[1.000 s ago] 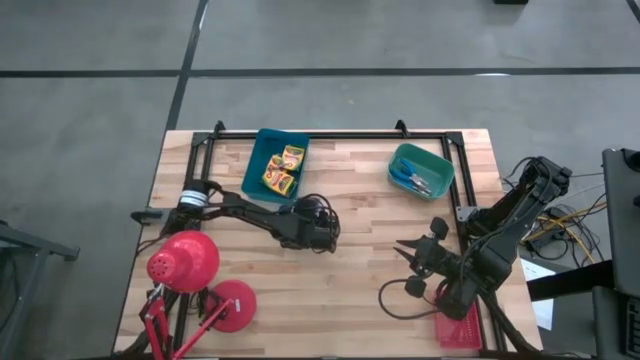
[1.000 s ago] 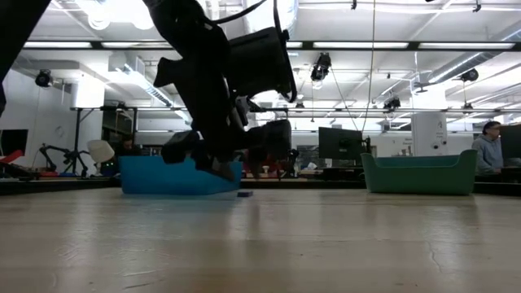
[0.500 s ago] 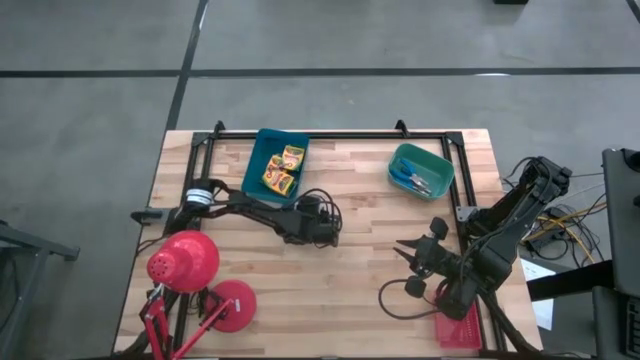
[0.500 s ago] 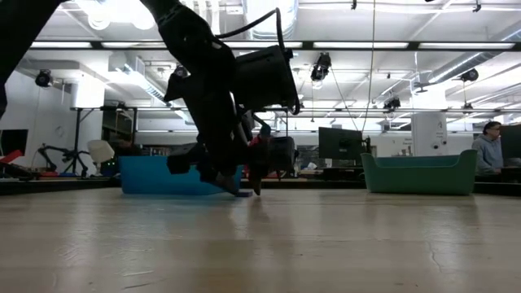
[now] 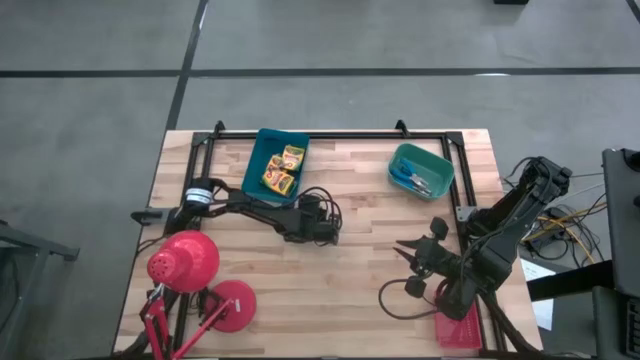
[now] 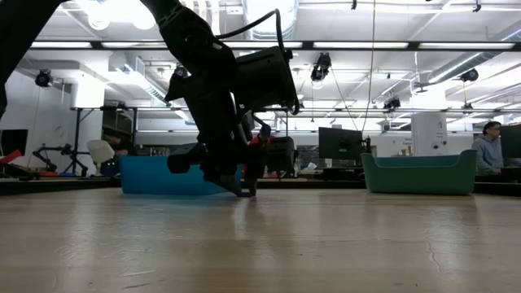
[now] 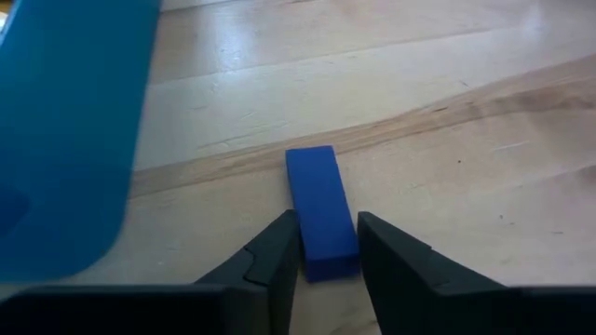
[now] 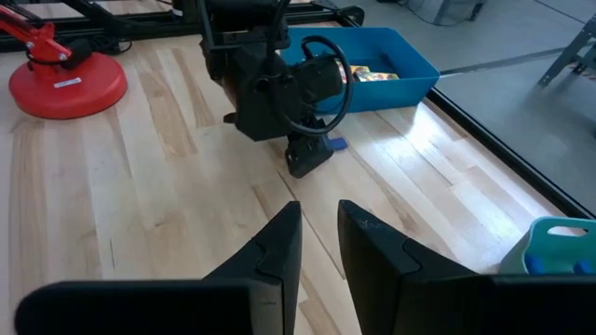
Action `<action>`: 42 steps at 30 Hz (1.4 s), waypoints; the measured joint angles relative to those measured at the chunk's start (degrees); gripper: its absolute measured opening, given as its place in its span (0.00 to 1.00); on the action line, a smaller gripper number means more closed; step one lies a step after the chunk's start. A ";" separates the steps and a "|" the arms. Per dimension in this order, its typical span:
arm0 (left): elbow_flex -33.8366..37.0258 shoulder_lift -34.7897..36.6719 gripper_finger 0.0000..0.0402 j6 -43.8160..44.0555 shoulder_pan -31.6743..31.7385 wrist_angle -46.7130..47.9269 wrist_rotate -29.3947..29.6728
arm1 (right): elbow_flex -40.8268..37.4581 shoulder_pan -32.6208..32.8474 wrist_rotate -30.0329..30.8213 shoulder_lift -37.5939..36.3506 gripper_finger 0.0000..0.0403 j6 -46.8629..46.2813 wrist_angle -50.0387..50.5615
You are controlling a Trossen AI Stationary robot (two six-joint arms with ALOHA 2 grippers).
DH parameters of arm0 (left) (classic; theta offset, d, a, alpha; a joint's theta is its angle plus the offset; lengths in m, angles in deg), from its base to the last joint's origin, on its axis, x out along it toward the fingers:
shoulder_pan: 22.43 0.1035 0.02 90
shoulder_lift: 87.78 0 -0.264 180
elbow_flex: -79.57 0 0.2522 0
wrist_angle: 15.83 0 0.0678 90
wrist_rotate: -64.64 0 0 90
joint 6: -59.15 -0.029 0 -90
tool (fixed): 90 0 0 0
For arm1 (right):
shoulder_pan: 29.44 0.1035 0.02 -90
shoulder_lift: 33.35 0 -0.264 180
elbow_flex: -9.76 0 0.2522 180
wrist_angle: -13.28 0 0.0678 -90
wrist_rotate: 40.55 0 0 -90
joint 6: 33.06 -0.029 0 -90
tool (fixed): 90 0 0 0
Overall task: Pick & Place School Supplies
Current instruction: Put the purple eraser into the red bin
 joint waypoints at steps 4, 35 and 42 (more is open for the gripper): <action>0.00 0.00 0.24 0.01 0.00 -0.19 -0.23 | 0.00 0.00 0.00 0.00 0.19 0.00 0.00; -4.15 1.33 0.20 -8.85 -1.67 -0.04 2.83 | 0.00 0.00 0.00 0.00 0.20 -0.01 0.00; -10.15 1.40 0.20 -23.39 -3.94 -0.20 4.11 | -0.02 0.00 0.00 0.00 0.20 0.00 -0.01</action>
